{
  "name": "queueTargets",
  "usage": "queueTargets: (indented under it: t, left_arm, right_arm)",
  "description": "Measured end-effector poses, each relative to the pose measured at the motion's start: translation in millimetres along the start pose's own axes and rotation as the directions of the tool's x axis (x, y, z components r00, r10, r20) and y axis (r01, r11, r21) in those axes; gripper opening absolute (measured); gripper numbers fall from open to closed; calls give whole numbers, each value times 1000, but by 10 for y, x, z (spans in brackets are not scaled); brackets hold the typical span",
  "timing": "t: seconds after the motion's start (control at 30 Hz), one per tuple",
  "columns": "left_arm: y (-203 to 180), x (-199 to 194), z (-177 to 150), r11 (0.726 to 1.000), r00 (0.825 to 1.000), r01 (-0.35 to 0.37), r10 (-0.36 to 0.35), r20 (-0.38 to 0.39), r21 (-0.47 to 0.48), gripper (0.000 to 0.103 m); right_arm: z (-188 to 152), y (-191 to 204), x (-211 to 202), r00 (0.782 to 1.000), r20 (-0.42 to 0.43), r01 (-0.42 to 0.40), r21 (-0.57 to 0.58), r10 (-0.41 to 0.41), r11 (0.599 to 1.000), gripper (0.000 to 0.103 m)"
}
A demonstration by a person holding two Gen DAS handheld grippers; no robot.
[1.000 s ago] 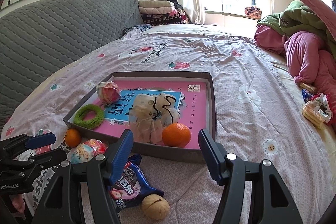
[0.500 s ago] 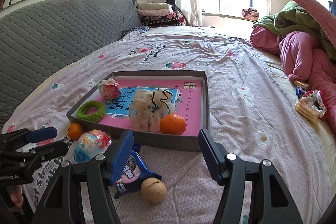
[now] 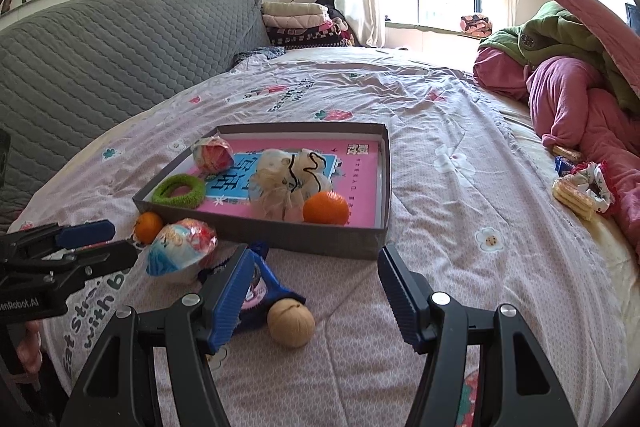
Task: Organize objects
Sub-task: 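Withdraw both grippers from the tray toward the objects beside it, then move the left gripper to the wrapped egg while the right gripper approaches the beige ball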
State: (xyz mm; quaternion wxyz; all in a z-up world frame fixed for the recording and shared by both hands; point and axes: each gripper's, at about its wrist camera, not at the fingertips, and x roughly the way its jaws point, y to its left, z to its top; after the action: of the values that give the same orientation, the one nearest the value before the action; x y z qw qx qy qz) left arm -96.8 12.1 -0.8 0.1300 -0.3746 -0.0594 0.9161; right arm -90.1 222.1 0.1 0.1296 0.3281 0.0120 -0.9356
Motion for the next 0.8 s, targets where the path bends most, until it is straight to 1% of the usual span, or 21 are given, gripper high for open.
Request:
queueTargets:
  t: [0.27, 0.43, 0.8]
  left_arm:
    - [-13, -73, -38, 1000, 1000, 6, -6, -2, -14, 65]
    - [-39, -108, -55, 1000, 1000, 2, -2, -2, -6, 65]
    - [-76, -143, -110, 1000, 1000, -6, 7, -11, 9, 65]
  right_arm:
    - [-93, 28, -79, 1000, -7, 12, -20, -12, 1000, 64]
    - [-143, 38, -94, 1000, -19, 5, -24, -5, 1000, 64]
    - [-228, 58, -137, 999, -26, 27, -39, -28, 999, 64]
